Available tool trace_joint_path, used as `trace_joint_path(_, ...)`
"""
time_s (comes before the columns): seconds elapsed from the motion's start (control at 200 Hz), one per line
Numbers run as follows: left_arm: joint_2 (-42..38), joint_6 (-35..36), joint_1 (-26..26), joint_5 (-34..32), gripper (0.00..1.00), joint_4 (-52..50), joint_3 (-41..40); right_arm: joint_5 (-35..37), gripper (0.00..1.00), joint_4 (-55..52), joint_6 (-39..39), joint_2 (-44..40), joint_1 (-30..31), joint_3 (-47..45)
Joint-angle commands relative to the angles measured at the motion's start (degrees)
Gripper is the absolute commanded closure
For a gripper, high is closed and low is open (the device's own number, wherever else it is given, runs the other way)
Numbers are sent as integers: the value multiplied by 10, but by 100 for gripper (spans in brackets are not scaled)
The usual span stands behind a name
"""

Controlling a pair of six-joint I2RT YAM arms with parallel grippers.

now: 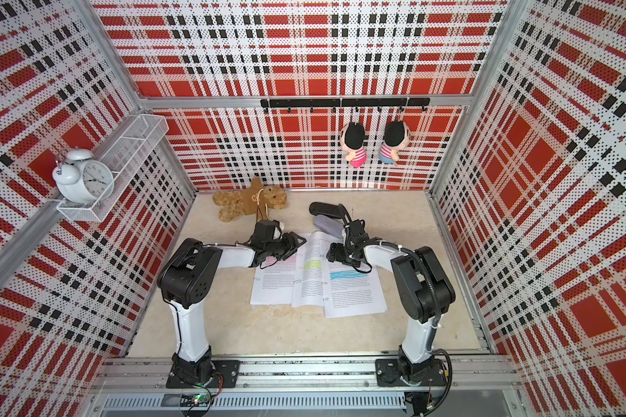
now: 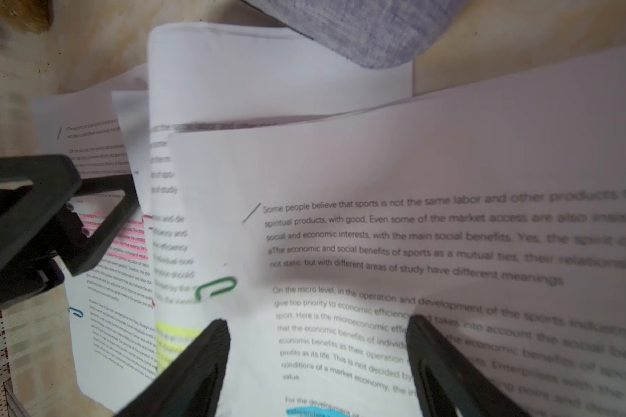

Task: Unclip the paperclips from the documents
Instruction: Pick up the document from the center of the board.

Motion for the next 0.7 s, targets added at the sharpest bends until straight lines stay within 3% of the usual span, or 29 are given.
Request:
trace_joint_path(0.0, -22, -27, -5, 78, 40, 61, -4, -2, 19, -17, 21, 22, 13, -27)
trace_joint_path(0.14, -35, -21, 1, 88, 42, 63, -19, 0, 19, -14, 27, 17, 13, -33)
trace_joint_path(0.266, -56, -29, 9, 103, 27, 80, -49, 5, 19, -17, 30, 11, 13, -38)
trace_joint_path(0.476, -87, -50, 19, 140, 20, 128, -90, 11, 16, -17, 37, -1, 14, -52)
trace_joint_path(0.691, -94, -98, 7, 173, 19, 203, -116, 14, 15, -17, 44, -4, 21, -54)
